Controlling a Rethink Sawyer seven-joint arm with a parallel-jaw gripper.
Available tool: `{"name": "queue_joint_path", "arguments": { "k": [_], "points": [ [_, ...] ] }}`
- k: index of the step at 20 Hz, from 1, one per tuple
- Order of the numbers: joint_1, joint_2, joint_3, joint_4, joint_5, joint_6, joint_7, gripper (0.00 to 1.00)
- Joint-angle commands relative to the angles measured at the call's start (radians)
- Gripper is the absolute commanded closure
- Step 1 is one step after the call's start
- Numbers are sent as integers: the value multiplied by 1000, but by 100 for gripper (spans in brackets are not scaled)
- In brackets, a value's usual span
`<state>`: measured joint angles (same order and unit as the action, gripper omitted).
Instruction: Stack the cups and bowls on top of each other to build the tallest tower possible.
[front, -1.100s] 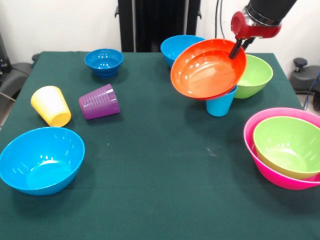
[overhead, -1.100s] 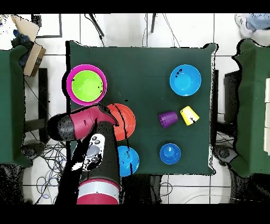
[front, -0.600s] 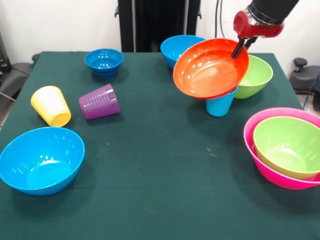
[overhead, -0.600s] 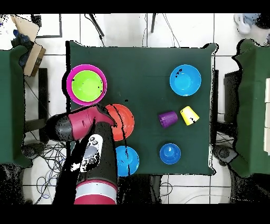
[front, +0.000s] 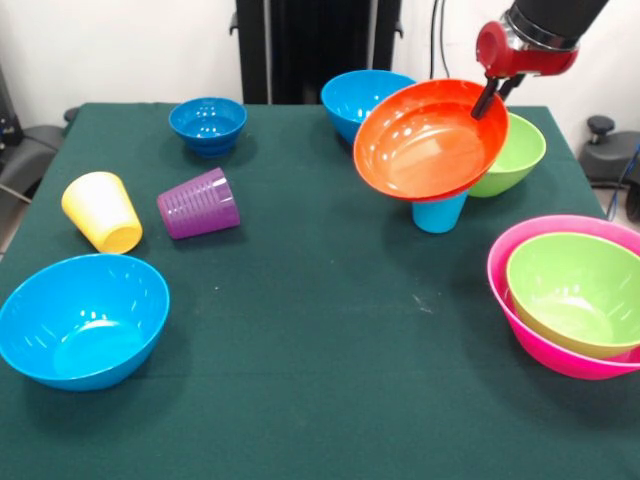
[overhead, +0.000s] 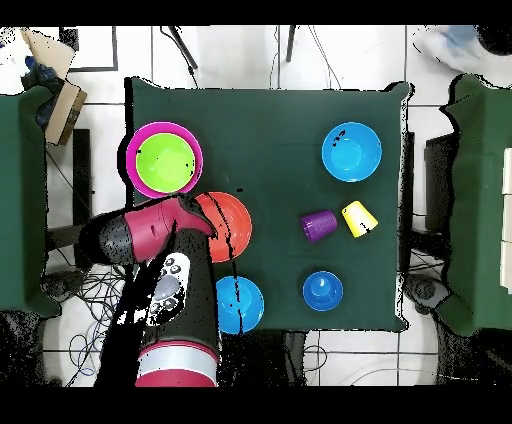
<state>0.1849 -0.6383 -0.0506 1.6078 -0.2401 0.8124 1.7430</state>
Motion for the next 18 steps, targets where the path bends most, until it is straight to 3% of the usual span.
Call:
{"name": "queue_joint_path", "arguments": {
  "k": [1, 18],
  "points": [
    [14, 35, 39, -67, 22, 91, 131, 100],
    [19, 33, 32, -59, 27, 61, 144, 100]
  ]
}}
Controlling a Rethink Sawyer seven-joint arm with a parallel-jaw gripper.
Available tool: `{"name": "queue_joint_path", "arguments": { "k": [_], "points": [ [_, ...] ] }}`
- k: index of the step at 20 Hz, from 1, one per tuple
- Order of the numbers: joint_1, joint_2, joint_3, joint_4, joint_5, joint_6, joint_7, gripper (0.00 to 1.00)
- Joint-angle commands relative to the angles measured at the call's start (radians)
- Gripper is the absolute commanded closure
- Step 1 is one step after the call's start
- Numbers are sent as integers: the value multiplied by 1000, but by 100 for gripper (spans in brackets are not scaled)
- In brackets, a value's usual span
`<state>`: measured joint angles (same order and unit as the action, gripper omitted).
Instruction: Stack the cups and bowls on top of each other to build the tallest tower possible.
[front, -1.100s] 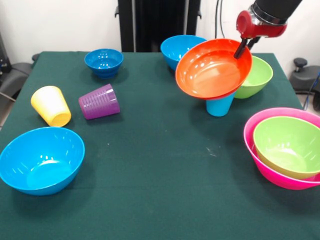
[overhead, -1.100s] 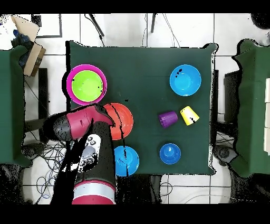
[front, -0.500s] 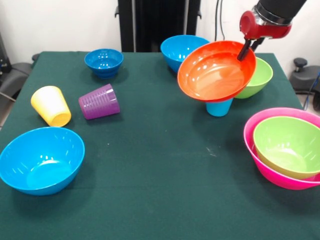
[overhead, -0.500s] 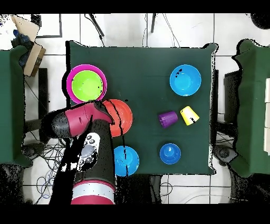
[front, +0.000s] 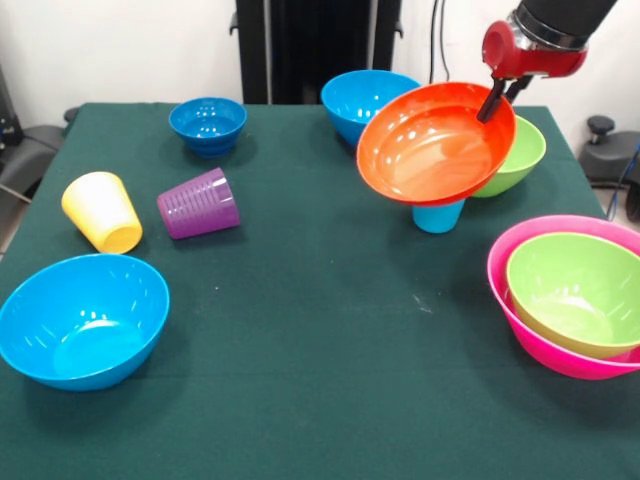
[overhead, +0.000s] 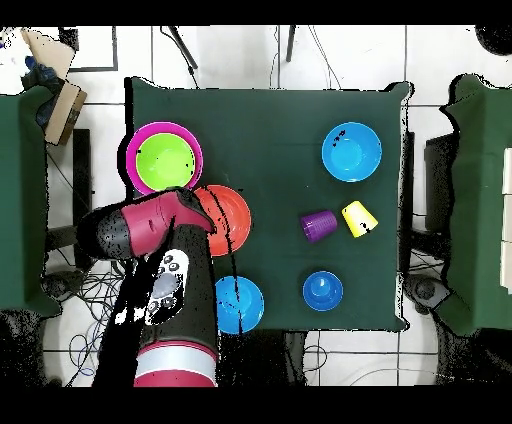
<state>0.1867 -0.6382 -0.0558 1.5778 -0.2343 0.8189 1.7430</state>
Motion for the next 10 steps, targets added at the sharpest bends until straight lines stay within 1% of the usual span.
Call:
{"name": "queue_joint_path", "arguments": {
  "k": [1, 10],
  "points": [
    [17, 33, 37, -29, 21, 54, 144, 100],
    [25, 36, 28, -25, 12, 21, 153, 100]
  ]
}}
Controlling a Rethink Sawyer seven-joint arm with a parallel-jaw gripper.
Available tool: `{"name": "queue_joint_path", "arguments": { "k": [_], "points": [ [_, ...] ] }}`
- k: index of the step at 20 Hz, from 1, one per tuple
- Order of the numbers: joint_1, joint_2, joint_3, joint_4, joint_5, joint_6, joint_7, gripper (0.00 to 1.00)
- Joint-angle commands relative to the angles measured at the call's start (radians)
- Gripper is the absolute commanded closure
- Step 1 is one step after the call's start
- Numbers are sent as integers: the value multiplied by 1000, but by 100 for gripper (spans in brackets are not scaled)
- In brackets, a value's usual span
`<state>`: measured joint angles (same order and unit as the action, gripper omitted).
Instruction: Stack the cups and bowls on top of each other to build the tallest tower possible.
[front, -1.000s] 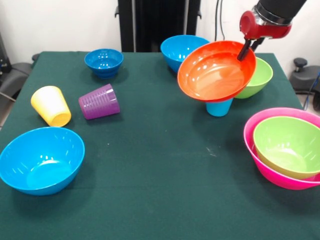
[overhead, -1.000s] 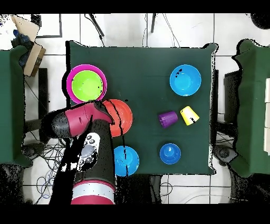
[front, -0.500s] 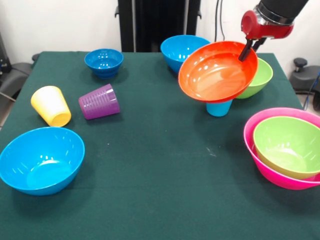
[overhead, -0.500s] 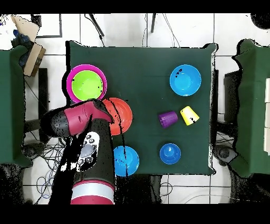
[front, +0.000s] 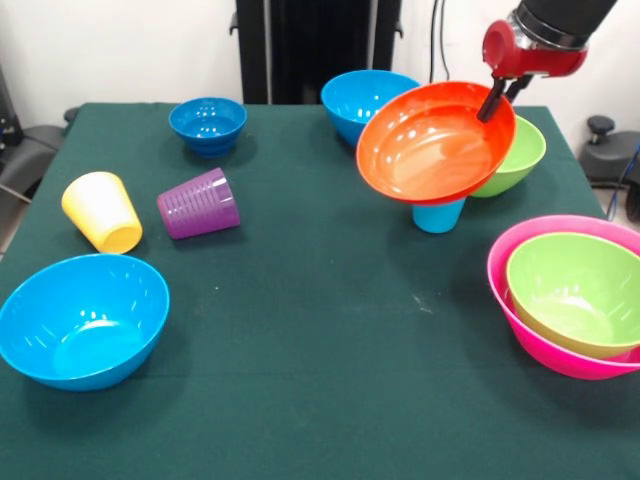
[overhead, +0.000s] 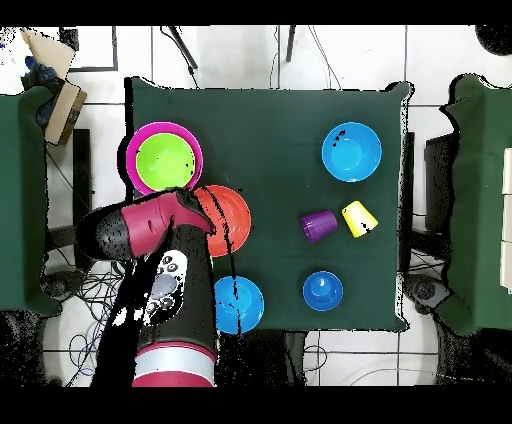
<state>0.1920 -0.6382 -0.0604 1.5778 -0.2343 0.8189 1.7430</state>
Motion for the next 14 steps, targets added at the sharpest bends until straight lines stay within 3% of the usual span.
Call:
{"name": "queue_joint_path", "arguments": {
  "k": [1, 14],
  "points": [
    [20, 37, 32, -24, 11, 20, 152, 100],
    [37, 39, 17, -13, -4, -9, 152, 100]
  ]
}}
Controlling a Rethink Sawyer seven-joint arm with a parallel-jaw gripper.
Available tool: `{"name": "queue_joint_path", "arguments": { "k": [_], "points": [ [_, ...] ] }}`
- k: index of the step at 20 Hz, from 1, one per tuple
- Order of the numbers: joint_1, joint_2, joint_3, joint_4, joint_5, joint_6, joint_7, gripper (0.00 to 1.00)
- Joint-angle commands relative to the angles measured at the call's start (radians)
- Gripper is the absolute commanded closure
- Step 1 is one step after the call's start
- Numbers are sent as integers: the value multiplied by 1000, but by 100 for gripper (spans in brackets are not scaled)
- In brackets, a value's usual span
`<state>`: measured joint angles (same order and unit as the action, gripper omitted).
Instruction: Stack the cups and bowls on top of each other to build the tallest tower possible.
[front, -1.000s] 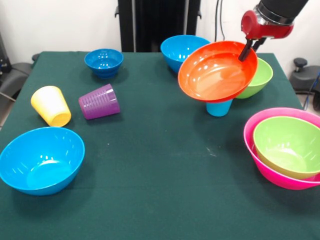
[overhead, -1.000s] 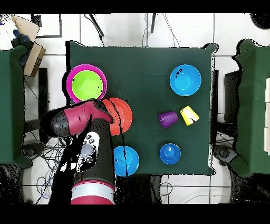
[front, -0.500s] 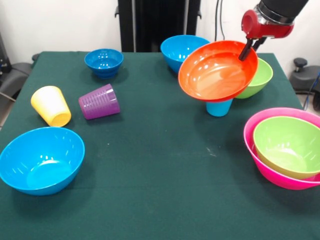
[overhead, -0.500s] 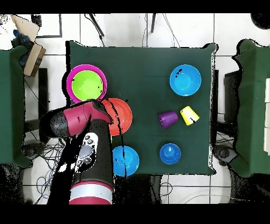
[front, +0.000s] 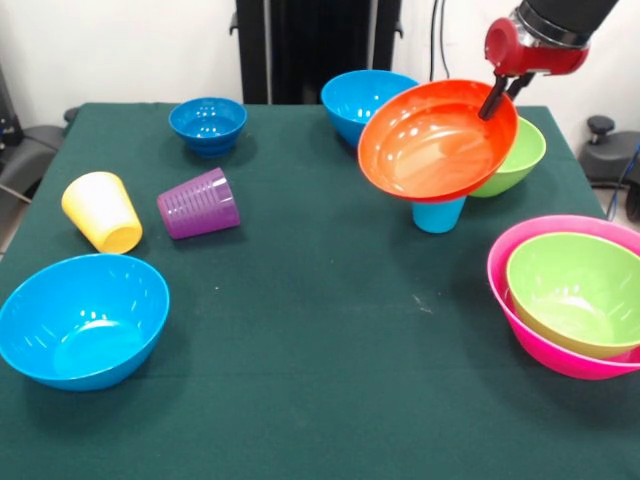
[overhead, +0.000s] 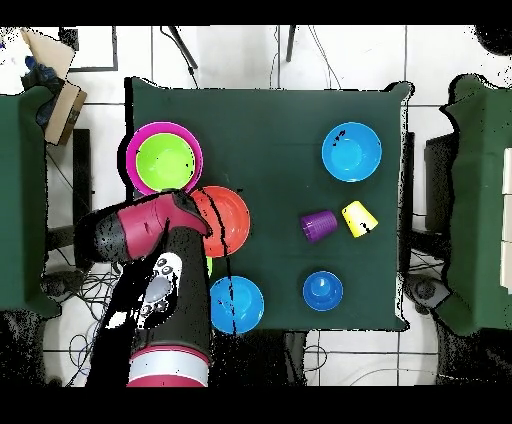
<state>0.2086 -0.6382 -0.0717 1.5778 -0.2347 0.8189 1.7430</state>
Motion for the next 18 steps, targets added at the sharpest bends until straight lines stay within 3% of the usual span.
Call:
{"name": "queue_joint_path", "arguments": {
  "k": [1, 18],
  "points": [
    [21, 39, 28, -13, -3, -9, 152, 100],
    [17, 32, 29, -11, 4, 0, 147, 100]
  ]
}}
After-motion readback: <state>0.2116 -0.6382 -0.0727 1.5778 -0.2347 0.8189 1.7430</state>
